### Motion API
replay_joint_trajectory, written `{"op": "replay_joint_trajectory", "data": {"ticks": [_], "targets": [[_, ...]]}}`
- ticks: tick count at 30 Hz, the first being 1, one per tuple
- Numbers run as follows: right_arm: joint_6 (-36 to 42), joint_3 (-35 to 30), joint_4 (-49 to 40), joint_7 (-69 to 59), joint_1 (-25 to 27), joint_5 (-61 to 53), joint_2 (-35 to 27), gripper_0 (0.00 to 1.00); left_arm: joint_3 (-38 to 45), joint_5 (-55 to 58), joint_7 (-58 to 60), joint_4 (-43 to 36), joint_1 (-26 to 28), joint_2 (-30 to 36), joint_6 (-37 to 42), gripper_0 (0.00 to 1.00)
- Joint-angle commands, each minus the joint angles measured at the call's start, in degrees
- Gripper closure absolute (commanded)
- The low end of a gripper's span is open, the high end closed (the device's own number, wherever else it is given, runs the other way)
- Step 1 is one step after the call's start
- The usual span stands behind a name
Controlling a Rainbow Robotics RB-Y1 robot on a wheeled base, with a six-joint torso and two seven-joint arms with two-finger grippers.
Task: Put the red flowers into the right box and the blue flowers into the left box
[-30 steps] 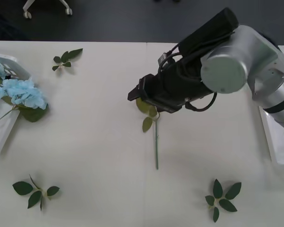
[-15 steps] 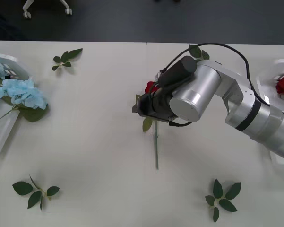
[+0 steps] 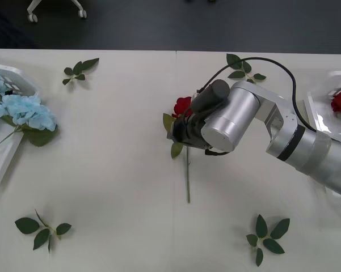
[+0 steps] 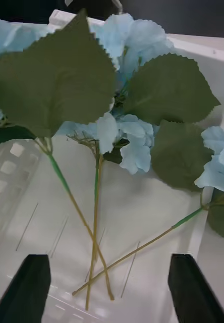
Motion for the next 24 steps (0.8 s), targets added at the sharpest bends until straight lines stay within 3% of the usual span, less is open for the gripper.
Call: {"op": "replay_joint_trajectory", "data": {"ticks": [1,16,24], "targets": [[-1.4,-0.2,0.7,-3.8,-1.1,0.3,0.1,0.07,-0.3,3.0,1.4,-1.0,-0.5,1.8,-0.4,0.00],[-7.9,3.7,7.1,-3.0,-1.1,2.7,2.7,0.07,-7.5,24.5,0.1,-8.6,5.4,1.7,-0.3,0.00],[-11.7,4.4,11.5,-2.0,-1.1,4.7,5.4,0.07,-7.7,34.3,-1.3,-11.7,5.9,-2.2,-0.1,0.00]]}}
